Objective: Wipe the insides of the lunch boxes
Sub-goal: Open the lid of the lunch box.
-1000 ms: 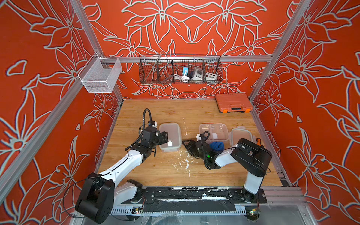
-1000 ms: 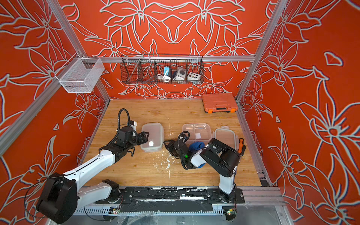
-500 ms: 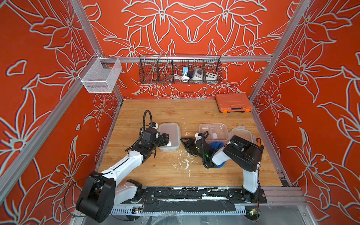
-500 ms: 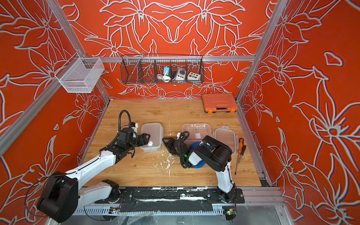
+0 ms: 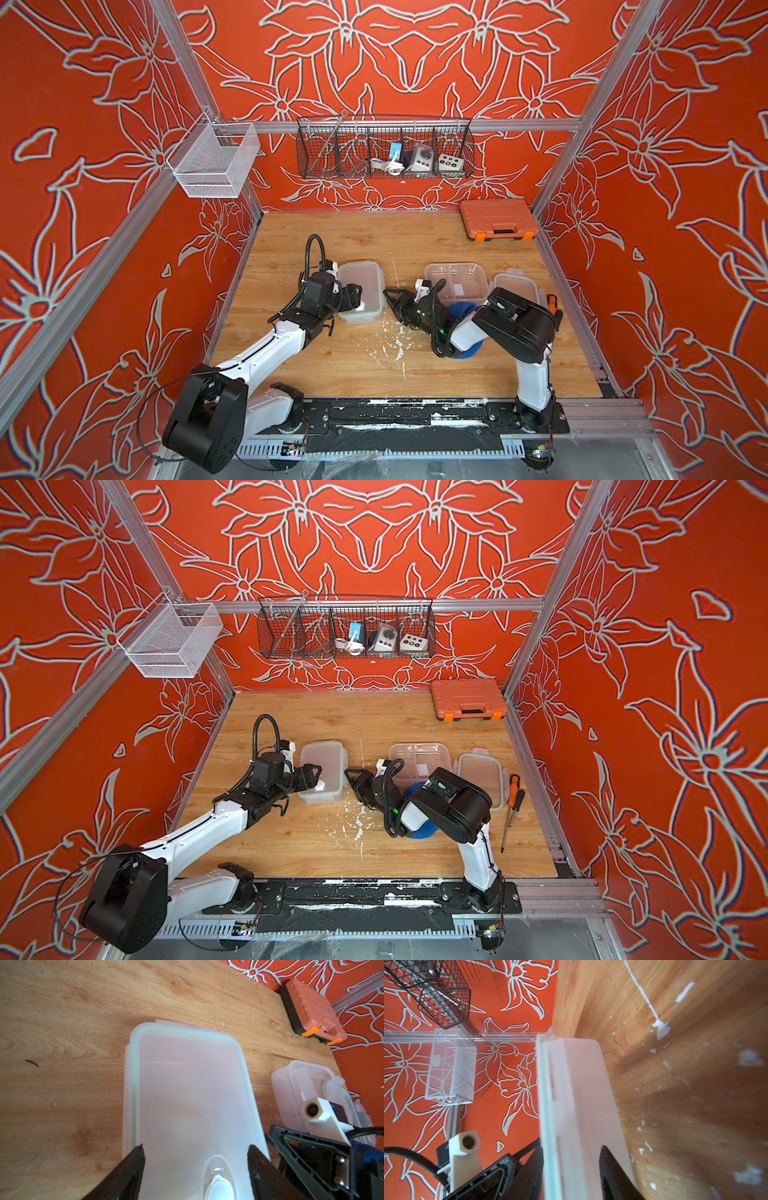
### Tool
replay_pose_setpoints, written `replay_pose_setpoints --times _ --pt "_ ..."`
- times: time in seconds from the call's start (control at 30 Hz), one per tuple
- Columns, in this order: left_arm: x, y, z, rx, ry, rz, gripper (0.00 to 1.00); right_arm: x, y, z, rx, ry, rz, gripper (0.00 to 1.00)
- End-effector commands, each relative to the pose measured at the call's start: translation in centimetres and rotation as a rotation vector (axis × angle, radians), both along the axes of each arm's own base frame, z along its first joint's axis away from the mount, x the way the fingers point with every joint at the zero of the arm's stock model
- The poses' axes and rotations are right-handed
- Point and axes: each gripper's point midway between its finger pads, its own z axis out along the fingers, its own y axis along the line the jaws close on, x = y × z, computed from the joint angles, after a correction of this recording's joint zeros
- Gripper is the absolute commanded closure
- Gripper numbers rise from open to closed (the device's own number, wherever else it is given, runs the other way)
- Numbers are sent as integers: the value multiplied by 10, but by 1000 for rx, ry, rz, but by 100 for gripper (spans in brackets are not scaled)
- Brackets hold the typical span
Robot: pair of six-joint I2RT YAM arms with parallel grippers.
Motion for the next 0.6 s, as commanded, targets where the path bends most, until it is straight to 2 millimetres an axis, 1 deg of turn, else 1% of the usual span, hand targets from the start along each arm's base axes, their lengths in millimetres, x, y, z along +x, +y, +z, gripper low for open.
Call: replay_pose_setpoints --times 0.0,0.1,0.43,0.47,0.57 --pt "-1 1 -7 -5 11 2 24 3 7 22 75 -34 18 54" --pt "-1 1 -7 -4 12 4 24 2 8 26 73 -41 22 54" --pt "-1 2 -5 -6 7 6 24 4 13 21 83 -26 30 55" --pt "-1 2 -5 -7 5 6 24 4 13 22 87 -28 30 56" --pt "-2 2 -6 -6 6 6 24 4 15 32 95 -56 44 63"
